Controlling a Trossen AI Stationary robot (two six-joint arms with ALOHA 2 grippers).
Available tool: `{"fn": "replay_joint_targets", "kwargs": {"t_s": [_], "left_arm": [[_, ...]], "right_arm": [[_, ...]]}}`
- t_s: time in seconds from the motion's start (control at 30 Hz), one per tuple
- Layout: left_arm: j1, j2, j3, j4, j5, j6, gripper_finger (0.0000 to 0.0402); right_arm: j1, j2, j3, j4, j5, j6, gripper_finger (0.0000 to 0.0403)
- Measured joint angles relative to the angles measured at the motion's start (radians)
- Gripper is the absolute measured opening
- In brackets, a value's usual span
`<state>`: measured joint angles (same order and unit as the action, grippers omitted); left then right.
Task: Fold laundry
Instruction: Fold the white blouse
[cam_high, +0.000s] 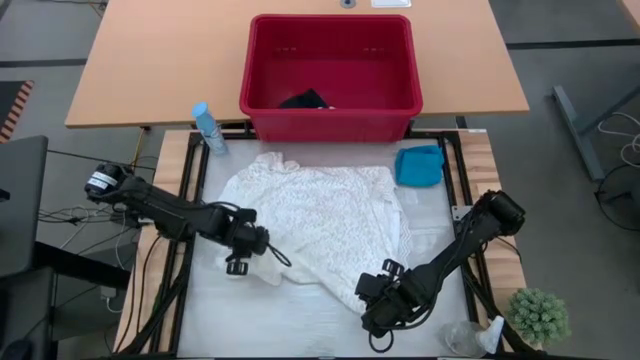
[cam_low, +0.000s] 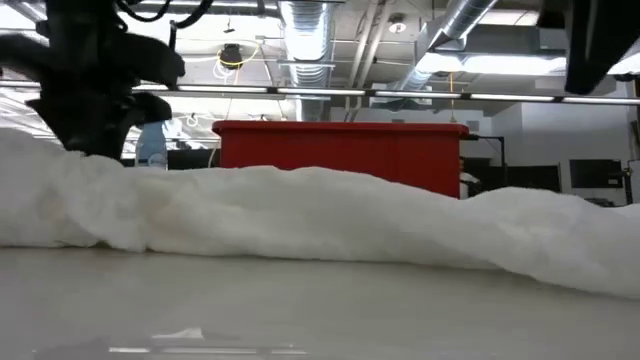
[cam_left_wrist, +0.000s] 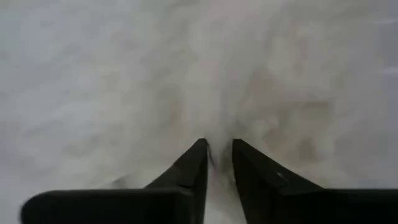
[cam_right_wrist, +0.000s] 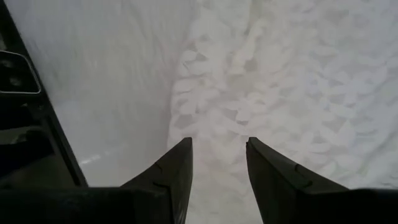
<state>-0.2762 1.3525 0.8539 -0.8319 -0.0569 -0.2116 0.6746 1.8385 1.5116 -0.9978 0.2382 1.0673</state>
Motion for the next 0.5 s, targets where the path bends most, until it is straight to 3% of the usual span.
{"fn": "replay_joint_targets", "kwargs": {"t_s": [0.13,0.23,0.4,0.5], "left_arm": [[0.027,0.0,0.063,-0.005,0.168,0.0,0.0112],[0.031,0.0,0.138,-0.048,0.194,-0.039,0.0137],[0.003,-0.001,0.283,-0.128,0.076,-0.029,0.0142],[-0.056,-0.001,0.318,-0.084,-0.008,-0.012,0.0138]], "right_arm": [[0.0,0.0,-0.04,0.055,0.0,0.006,0.0172],[-0.001,0.0,-0.074,0.096,0.002,0.006,0.0172],[-0.003,0.0,-0.126,0.173,0.008,0.011,0.0172],[-0.003,0.0,-0.151,0.195,0.009,0.037,0.0172]]}}
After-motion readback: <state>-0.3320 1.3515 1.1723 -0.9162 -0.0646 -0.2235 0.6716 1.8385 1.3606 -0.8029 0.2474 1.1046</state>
